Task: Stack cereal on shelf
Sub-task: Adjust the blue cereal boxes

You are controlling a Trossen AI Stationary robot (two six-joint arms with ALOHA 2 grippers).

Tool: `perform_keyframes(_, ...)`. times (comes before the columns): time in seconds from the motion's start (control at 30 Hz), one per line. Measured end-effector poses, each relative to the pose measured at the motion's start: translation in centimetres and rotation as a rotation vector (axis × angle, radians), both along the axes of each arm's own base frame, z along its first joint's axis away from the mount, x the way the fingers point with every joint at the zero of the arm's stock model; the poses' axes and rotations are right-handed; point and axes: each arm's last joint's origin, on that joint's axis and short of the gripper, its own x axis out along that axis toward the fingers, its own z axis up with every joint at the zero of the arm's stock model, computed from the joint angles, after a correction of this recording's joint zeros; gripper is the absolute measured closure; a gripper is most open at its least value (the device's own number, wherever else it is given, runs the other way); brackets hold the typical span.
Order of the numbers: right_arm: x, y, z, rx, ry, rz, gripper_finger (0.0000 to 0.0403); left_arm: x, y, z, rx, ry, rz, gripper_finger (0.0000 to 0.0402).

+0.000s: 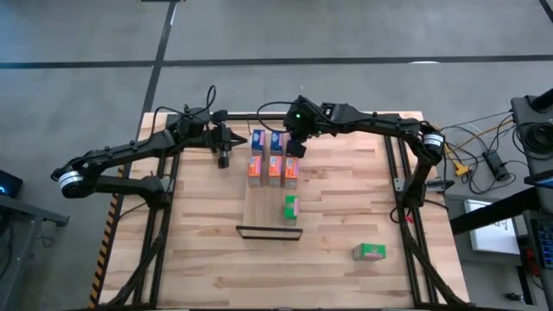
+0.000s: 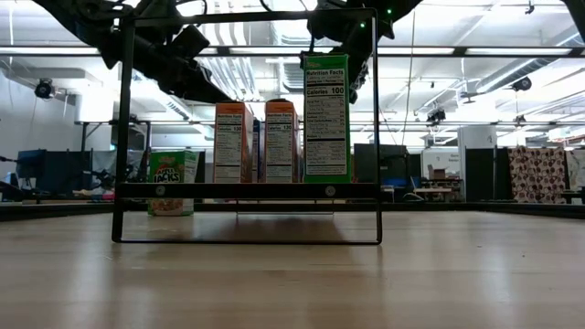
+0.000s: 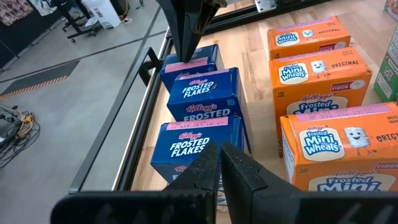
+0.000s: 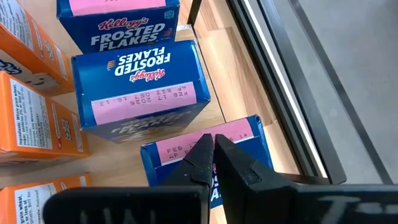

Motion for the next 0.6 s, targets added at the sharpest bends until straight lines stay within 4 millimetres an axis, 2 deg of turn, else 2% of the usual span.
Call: perform_keyframes(0.6,0.19,0.58,-0.04,0.016,-0.003,-0.003,0.0394,0.01,0.00,0.02,0.002,-0.002,-0.001,0.0401)
